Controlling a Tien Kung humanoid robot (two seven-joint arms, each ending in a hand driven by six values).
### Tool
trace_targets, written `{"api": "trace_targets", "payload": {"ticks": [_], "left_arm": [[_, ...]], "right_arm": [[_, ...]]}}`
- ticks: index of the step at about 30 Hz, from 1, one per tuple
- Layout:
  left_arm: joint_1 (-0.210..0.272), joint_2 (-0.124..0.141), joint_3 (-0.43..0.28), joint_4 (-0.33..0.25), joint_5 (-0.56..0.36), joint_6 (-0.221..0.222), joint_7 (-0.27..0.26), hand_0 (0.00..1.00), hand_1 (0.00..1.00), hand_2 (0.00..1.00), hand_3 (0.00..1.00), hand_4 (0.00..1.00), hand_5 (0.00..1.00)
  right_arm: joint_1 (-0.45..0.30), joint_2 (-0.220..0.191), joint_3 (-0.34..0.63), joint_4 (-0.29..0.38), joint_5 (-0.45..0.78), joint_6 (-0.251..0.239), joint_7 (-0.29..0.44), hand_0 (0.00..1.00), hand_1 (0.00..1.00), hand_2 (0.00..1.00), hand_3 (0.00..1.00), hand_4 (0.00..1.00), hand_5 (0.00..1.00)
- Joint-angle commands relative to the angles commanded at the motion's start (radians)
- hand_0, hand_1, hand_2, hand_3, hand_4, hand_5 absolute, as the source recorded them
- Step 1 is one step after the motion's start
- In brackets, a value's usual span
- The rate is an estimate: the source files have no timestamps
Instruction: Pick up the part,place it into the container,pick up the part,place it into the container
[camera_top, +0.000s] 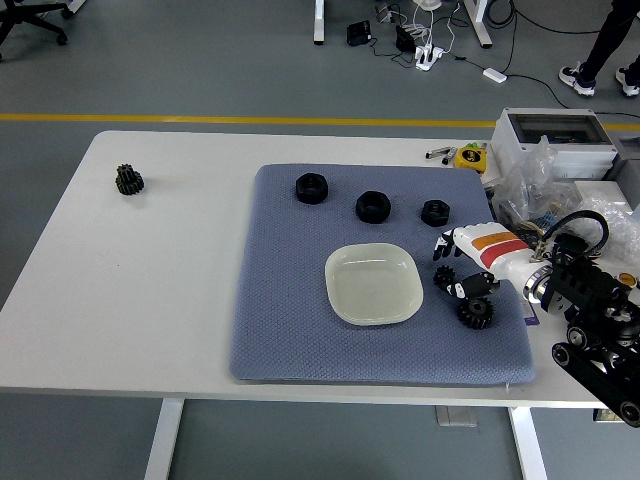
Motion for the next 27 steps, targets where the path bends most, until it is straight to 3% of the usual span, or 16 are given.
{"api": "trace_targets", "payload": {"ticks": [14,20,21,26,27], "left_arm": [[-0.001,-0.001,-0.002,-0.001,0.005,0.0,0.001,0.651,0.645,0.618,0.554,0.593,0.492],[0.001,-0.001,-0.006,-0.001,0.012,-0.001,0.003,0.651,0.644,0.618,0.554,0.594,0.492],[0.001,-0.002,-0.006,-0.001,0.013,-0.002,0.003,0.651,0.645,0.619,0.554,0.594,0.492],[0.002,-0.001,-0.008,-0.001,0.017,-0.003,0.004,0.651,0.645,0.619,0.554,0.594,0.492],[0.002,-0.001,-0.008,-0.001,0.017,-0.003,0.004,0.651,0.646,0.618,0.554,0.593,0.492]], "right_arm": [[0.019,0.015,-0.025,-0.037,0.011,0.02,0.001,0.431,0.546,0.595,0.573,0.834,0.203],[0.019,0.016,-0.03,-0.04,0.022,0.031,0.003,0.395,0.522,0.583,0.563,0.825,0.208],[0.018,0.016,-0.03,-0.041,0.024,0.032,0.005,0.336,0.474,0.546,0.545,0.8,0.215],[0.018,0.014,-0.034,-0.044,0.03,0.033,0.009,0.336,0.474,0.546,0.545,0.8,0.215],[0.018,0.014,-0.035,-0.044,0.03,0.033,0.009,0.285,0.435,0.515,0.525,0.773,0.235]]}}
